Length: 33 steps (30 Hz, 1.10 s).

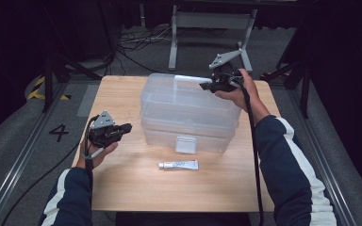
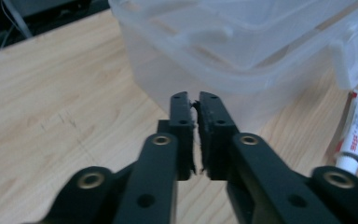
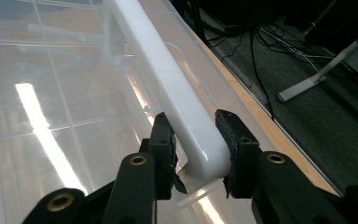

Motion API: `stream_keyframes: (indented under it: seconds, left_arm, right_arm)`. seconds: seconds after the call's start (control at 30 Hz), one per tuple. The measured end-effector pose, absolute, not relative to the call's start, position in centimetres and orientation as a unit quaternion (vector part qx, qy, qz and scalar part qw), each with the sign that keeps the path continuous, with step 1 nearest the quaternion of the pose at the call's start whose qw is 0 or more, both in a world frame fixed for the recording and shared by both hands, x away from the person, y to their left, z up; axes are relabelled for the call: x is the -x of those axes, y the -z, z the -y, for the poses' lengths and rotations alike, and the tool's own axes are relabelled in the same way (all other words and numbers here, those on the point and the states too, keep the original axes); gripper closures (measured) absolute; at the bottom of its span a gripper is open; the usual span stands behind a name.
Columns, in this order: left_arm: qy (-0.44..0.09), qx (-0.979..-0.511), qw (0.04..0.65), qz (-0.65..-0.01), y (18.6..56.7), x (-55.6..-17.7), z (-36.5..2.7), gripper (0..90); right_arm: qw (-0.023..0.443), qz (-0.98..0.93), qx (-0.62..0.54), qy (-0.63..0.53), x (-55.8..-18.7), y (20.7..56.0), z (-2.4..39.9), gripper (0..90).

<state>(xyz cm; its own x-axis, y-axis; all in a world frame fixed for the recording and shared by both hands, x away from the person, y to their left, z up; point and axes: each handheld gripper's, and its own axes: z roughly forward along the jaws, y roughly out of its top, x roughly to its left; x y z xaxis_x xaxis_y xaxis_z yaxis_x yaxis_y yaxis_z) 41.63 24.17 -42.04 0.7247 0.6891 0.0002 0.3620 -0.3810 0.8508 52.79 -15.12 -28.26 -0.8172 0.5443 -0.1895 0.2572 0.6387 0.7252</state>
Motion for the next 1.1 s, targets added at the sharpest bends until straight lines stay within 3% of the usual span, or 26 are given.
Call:
stream_keyframes:
  seconds: [0.27, 1.1]
  left_arm:
    - [-0.202, -0.808, 0.458, -0.310, 41.1, -42.4, -22.3, 89.9]
    - [-0.199, -0.813, 0.475, -0.273, 40.5, -43.0, -19.9, 90.0]
  right_arm:
    - [0.202, -0.884, -0.227, -0.356, -52.9, 28.0, 15.2, 69.8]
    - [0.205, -0.883, -0.226, -0.357, -51.4, 27.8, 17.4, 71.4]
